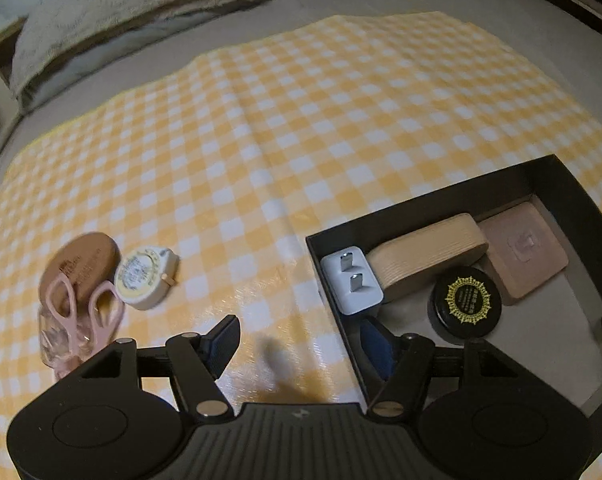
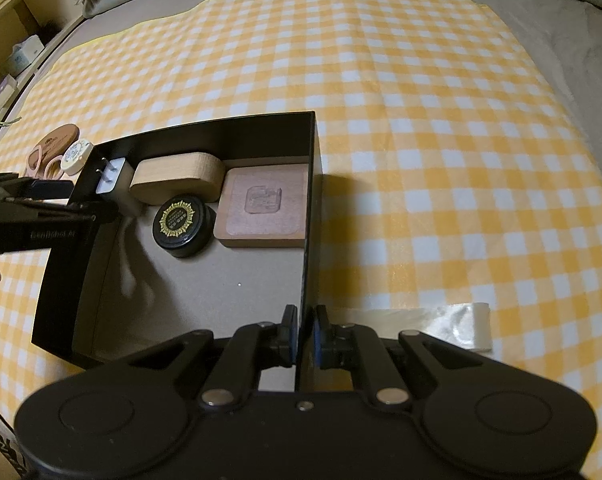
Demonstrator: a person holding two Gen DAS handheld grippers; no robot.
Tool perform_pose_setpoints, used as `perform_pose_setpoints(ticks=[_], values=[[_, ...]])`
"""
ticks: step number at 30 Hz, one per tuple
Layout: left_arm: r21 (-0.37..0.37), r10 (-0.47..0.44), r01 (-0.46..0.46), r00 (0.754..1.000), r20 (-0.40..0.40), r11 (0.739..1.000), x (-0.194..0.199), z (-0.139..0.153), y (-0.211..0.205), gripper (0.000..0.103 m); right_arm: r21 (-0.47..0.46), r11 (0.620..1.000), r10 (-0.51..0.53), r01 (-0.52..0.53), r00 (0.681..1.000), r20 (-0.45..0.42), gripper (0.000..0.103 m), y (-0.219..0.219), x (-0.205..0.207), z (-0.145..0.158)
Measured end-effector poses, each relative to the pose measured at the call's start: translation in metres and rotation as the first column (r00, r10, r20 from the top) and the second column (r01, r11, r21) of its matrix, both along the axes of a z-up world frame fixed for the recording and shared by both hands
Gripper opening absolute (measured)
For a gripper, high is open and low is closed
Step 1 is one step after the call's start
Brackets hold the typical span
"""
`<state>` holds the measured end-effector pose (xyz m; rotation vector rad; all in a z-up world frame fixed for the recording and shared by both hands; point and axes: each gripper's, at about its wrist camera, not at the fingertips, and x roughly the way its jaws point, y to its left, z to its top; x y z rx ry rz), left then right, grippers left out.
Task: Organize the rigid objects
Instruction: 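Move the left tool to the pink eyelash curler and grasp it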
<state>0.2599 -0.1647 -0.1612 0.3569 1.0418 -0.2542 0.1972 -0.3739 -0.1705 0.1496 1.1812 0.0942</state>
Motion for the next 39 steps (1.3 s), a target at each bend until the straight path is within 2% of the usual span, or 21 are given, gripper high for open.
perform_pose_setpoints(ticks=[7,14,20,24,30,34,36,39], values=[[-0.071,0.0,-0.002,0.999,-0.035,0.997,-0.003,0.007,0.002,0.069,0.005,1.0,-0.001,0.001,1.0,-0.001,0.009,-0.002,0.001,-0.002],[-0.126,-0.022,0.017,0.999,-0.038,0.992,-0.023,0.024,0.002,0.088,0.004,1.0,-0.001,0.001,1.0,-0.001,0.009,-0.002,0.001,-0.002],[-0.173,-0.046,0.045,0.999,-0.002,0.984,-0.039,0.042,0.005,0.102,-0.005,1.0,0.0,0.0,1.0,-0.002,0.008,-0.001,0.003,-0.003],[-0.235,-0.039,0.055,0.997,0.073,0.97,-0.046,0.061,0.016,0.103,-0.008,1.0,0.003,-0.003,1.0,-0.001,0.009,0.0,0.003,-0.003],[-0.332,0.059,-0.007,0.987,0.149,0.943,-0.039,0.081,0.05,0.103,-0.011,1.0,0.004,-0.004,1.0,0.0,0.009,0.0,0.003,-0.003],[-0.31,0.132,-0.074,0.976,0.172,0.948,-0.026,0.079,0.079,0.103,-0.009,1.0,0.005,-0.005,1.0,-0.001,0.008,0.0,0.003,-0.003],[-0.296,0.191,-0.138,0.968,0.16,0.945,-0.018,0.073,0.099,0.103,-0.013,1.0,0.01,-0.01,1.0,0.001,0.008,0.001,0.003,-0.003],[-0.296,0.27,-0.234,0.959,0.087,0.926,-0.006,0.06,0.129,0.103,-0.017,1.0,0.012,-0.012,1.0,0.001,0.008,0.002,0.002,-0.002]])
